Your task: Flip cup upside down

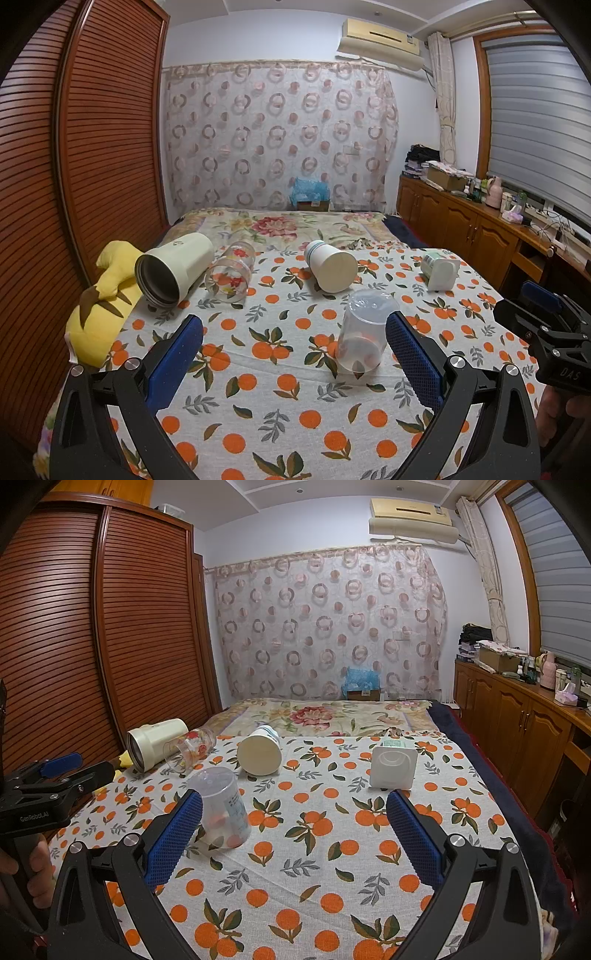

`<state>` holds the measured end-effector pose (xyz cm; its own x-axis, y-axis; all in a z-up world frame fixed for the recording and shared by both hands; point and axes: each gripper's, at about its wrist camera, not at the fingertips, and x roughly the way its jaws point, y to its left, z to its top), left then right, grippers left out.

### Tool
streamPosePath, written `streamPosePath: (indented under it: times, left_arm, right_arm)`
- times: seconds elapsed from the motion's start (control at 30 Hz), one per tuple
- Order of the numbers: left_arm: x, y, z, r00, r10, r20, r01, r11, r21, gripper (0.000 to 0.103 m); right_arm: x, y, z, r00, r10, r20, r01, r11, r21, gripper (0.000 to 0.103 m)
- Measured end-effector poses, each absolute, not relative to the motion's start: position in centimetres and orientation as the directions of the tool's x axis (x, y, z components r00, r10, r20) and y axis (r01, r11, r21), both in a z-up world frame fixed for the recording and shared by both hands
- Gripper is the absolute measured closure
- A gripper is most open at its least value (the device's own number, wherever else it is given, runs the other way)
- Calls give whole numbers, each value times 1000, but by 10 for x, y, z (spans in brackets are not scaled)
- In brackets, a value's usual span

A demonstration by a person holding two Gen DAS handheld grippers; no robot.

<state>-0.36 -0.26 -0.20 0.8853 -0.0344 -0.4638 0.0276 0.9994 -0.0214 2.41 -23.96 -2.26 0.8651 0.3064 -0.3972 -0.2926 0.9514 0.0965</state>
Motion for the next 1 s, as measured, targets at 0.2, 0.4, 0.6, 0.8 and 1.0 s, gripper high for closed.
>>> streamPosePath:
  times: [0.2,0.4,0.6,0.8,1.0]
  left_arm:
    - [-4,-3,0,887,-35,-460,28,999,-22,8]
    - [-4,-4,0,887,-35,-460,28,999,-22,8]
    - [-5,-4,0,887,-35,-460,28,999,-21,8]
    - [-5,-4,0,888,-35,-459,29,999,-21,8]
    - [-5,-5,0,887,-35,-460,28,999,-21,8]
  right_arm:
    - [24,-240,-23,865,306,-397,-293,951,96,3]
    - [24,-240,-23,865,306,-397,-292,951,96,3]
    - [24,-240,-23,865,306,-397,-292,951,96,3]
    - [24,-240,-23,866,306,-397,-292,952,97,3]
    - [24,-241,-22,865,306,-397,-292,951,97,3]
